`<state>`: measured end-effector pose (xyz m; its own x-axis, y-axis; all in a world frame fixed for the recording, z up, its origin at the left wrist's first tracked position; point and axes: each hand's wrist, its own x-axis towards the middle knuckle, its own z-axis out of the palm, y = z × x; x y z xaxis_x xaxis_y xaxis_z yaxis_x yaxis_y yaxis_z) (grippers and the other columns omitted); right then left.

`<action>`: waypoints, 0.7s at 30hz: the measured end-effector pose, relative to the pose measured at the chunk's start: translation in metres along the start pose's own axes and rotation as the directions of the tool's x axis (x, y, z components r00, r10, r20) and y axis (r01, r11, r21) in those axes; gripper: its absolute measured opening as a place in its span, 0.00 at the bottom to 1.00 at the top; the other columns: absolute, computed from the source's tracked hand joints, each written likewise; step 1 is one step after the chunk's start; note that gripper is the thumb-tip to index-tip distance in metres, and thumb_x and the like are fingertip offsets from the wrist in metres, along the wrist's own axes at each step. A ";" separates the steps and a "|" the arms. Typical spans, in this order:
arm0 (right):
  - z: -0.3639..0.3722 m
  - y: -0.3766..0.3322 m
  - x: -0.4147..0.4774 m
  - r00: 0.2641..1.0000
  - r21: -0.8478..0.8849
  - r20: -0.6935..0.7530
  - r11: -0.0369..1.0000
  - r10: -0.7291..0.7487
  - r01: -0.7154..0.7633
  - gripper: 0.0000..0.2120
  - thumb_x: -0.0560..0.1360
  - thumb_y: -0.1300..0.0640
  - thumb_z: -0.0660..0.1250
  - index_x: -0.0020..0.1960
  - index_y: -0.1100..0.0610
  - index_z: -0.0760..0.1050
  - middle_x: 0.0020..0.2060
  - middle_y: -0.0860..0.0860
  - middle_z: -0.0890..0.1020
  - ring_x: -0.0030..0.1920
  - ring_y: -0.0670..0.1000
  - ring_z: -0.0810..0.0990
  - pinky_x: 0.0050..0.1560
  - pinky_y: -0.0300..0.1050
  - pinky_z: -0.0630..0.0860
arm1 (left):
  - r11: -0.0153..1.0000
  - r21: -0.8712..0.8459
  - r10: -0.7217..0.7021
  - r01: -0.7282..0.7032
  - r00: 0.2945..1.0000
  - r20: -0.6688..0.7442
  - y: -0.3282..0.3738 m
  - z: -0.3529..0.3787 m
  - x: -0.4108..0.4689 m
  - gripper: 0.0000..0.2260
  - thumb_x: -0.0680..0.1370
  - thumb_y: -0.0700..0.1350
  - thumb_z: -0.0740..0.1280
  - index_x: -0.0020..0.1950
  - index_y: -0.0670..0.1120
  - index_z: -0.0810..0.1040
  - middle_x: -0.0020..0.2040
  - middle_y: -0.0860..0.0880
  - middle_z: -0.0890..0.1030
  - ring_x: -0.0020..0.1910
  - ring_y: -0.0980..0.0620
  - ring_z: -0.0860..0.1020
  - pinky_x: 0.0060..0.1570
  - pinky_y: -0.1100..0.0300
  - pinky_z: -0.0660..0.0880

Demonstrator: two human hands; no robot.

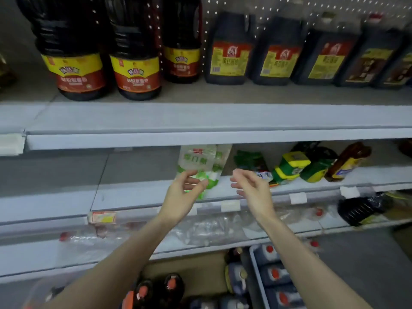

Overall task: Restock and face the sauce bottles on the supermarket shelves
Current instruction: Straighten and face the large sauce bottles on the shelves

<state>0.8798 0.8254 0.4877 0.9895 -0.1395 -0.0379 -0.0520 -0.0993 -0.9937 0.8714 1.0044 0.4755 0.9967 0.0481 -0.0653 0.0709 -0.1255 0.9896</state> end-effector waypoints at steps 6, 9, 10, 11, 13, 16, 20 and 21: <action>-0.049 0.109 0.008 0.986 -0.010 0.033 0.986 0.165 -0.165 0.01 0.76 0.58 0.69 0.45 0.54 0.79 0.39 0.51 0.82 0.40 0.49 0.80 0.39 0.32 0.74 | 0.982 -0.023 -0.187 0.186 0.982 -0.037 -0.088 0.073 -0.012 0.14 0.76 0.42 0.69 0.61 0.44 0.74 0.44 0.50 0.79 0.42 0.60 0.78 0.39 0.75 0.71; -0.071 0.167 0.011 0.970 -0.051 0.054 0.971 0.236 -0.233 0.02 0.75 0.57 0.70 0.44 0.51 0.79 0.37 0.50 0.83 0.40 0.50 0.80 0.43 0.40 0.74 | 0.965 -0.023 -0.261 0.260 0.964 -0.052 -0.134 0.107 -0.017 0.13 0.76 0.42 0.69 0.59 0.43 0.74 0.41 0.51 0.78 0.37 0.63 0.77 0.37 0.75 0.71; -0.077 0.181 0.010 0.964 -0.059 0.054 0.965 0.259 -0.256 0.02 0.75 0.56 0.70 0.44 0.51 0.79 0.37 0.49 0.83 0.41 0.50 0.81 0.44 0.42 0.75 | 0.959 -0.024 -0.285 0.284 0.957 -0.059 -0.148 0.113 -0.020 0.13 0.76 0.44 0.69 0.59 0.44 0.75 0.42 0.51 0.78 0.39 0.62 0.77 0.37 0.75 0.71; -0.084 0.199 0.010 0.956 -0.058 0.061 0.957 0.287 -0.283 0.02 0.75 0.56 0.70 0.44 0.50 0.79 0.38 0.48 0.83 0.42 0.51 0.81 0.44 0.43 0.75 | 0.948 -0.024 -0.317 0.316 0.946 -0.060 -0.166 0.122 -0.022 0.13 0.76 0.45 0.70 0.59 0.45 0.75 0.43 0.52 0.79 0.41 0.61 0.77 0.38 0.76 0.71; -0.095 0.235 0.013 0.942 -0.062 0.073 0.945 0.326 -0.322 0.02 0.76 0.57 0.69 0.45 0.51 0.79 0.38 0.50 0.83 0.42 0.51 0.80 0.42 0.40 0.75 | 0.926 -0.019 -0.377 0.376 0.924 -0.068 -0.199 0.138 -0.024 0.13 0.76 0.48 0.70 0.58 0.47 0.75 0.45 0.52 0.80 0.44 0.58 0.78 0.39 0.76 0.70; -0.107 0.286 0.011 0.917 -0.083 0.058 0.917 0.394 -0.389 0.02 0.77 0.58 0.68 0.48 0.56 0.79 0.42 0.54 0.82 0.42 0.51 0.79 0.40 0.33 0.74 | 0.897 -0.015 -0.441 0.442 0.892 -0.095 -0.243 0.156 -0.030 0.12 0.75 0.49 0.70 0.56 0.47 0.76 0.46 0.51 0.81 0.46 0.56 0.78 0.42 0.73 0.71; -0.112 0.357 0.011 0.875 -0.108 0.026 0.871 0.484 -0.479 0.10 0.76 0.54 0.69 0.52 0.60 0.80 0.49 0.55 0.84 0.49 0.51 0.81 0.48 0.40 0.75 | 0.865 -0.047 -0.502 0.500 0.859 -0.099 -0.298 0.172 -0.035 0.11 0.71 0.54 0.73 0.48 0.52 0.77 0.43 0.53 0.82 0.43 0.58 0.78 0.41 0.72 0.72; -0.112 0.376 0.011 0.868 -0.113 0.019 0.863 0.497 -0.492 0.12 0.75 0.53 0.70 0.52 0.60 0.80 0.49 0.55 0.84 0.49 0.49 0.81 0.48 0.39 0.75 | 0.858 -0.034 -0.514 0.513 0.853 -0.090 -0.314 0.175 -0.035 0.14 0.68 0.58 0.72 0.49 0.53 0.77 0.44 0.52 0.82 0.44 0.58 0.78 0.41 0.71 0.72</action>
<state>0.8561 0.6757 0.1254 0.8353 -0.1515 -0.5284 -0.5467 -0.1289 -0.8273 0.8212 0.8688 0.1444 0.8104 0.1948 -0.5525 0.5706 -0.0490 0.8197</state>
